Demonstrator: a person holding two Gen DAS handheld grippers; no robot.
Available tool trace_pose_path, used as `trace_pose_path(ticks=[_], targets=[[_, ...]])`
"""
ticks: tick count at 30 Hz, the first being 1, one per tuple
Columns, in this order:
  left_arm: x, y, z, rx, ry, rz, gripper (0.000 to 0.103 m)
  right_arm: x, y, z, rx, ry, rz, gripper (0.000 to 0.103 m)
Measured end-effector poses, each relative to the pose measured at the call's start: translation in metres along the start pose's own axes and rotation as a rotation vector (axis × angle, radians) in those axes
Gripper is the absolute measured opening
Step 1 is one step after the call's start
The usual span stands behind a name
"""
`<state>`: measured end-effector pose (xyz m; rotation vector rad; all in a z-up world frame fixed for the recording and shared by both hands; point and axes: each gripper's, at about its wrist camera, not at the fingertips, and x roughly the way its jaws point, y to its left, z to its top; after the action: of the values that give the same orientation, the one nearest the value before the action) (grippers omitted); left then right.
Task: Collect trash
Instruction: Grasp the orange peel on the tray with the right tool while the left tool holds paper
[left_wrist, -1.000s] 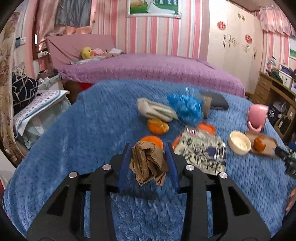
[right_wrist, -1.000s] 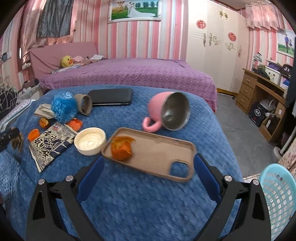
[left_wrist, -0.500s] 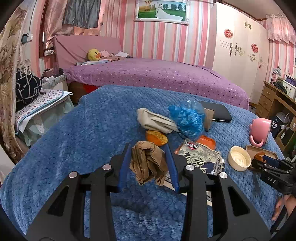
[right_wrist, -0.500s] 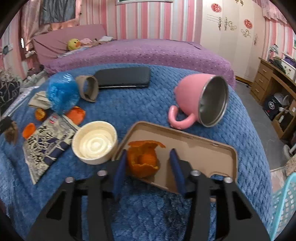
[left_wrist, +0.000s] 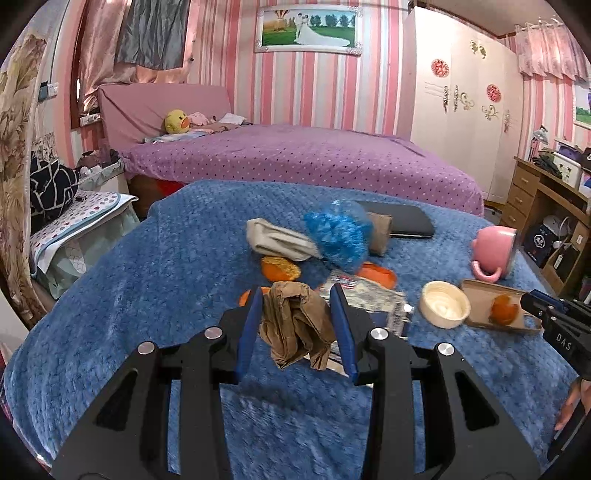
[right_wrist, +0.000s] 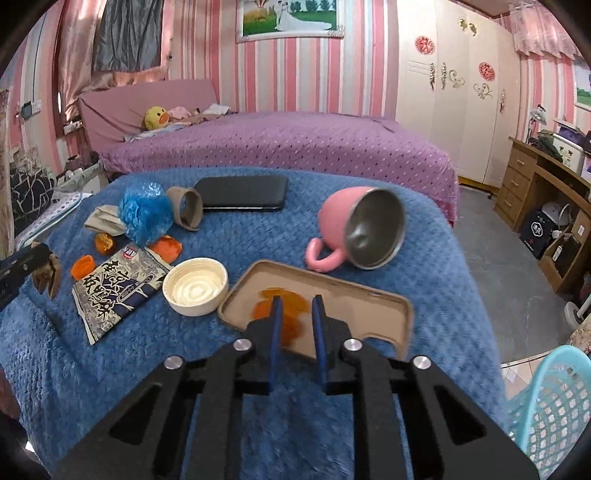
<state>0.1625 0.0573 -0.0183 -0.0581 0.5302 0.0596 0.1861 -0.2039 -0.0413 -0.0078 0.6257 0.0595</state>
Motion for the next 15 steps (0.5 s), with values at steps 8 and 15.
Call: trace_pose_path(ticks=[8, 15], targets=[[-0.011, -0.018, -0.007, 0.042, -0.015, -0.021, 0.037, -0.019, -0.021, -0.009, -0.007, -0.002, -0.020, 0.013], [-0.007, -0.007, -0.009, 0.024, 0.000, -0.009, 0.037, -0.014, -0.035, -0.016, 0.002, 0.034, -0.034, 0.015]])
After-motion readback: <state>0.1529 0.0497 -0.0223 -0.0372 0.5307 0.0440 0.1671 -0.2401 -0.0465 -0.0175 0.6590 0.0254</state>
